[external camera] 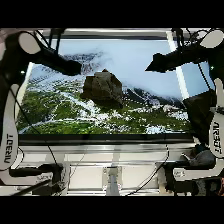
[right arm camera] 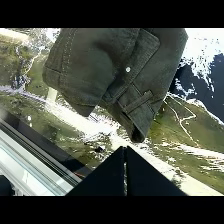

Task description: Fold the clothes and pants, and hang the long-sleeved shirts on hangers.

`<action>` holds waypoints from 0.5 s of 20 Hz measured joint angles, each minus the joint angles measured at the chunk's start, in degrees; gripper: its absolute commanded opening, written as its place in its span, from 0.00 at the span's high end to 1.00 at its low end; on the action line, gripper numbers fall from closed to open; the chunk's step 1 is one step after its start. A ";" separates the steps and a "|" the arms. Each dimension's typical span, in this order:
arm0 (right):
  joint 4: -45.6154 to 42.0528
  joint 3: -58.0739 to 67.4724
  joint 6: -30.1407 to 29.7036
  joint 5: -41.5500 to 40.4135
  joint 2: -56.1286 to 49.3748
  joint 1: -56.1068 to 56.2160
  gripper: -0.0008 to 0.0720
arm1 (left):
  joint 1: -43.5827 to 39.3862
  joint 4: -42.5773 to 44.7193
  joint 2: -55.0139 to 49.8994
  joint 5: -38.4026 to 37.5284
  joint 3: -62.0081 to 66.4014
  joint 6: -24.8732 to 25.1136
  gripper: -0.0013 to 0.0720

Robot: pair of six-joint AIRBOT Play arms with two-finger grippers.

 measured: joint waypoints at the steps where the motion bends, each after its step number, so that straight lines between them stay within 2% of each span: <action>1: 0.00 -0.02 -0.02 0.02 0.00 0.00 0.95 | 0.55 -1.18 -0.61 0.39 -1.62 -0.15 0.95; 4: 0.00 0.00 -0.04 0.02 0.00 0.00 0.95 | 3.37 -8.52 -1.68 1.03 -7.28 3.13 0.95; 5: 0.02 0.00 -0.04 -0.07 -0.04 0.00 0.95 | 4.52 -12.46 -1.90 1.16 -9.35 4.66 0.92; 6: 0.04 -0.02 -0.04 -0.33 -0.17 0.00 0.95 | 5.44 -15.56 -2.14 1.29 -11.04 5.81 0.72; 7: 0.09 -0.02 -0.04 -0.48 -0.31 0.00 0.95 | 6.21 -18.16 -2.49 1.46 -12.44 6.75 0.46; 10: 0.72 -0.02 -0.07 -0.79 -0.98 0.00 0.95 | 7.21 -22.16 -4.35 1.90 -14.71 6.82 0.44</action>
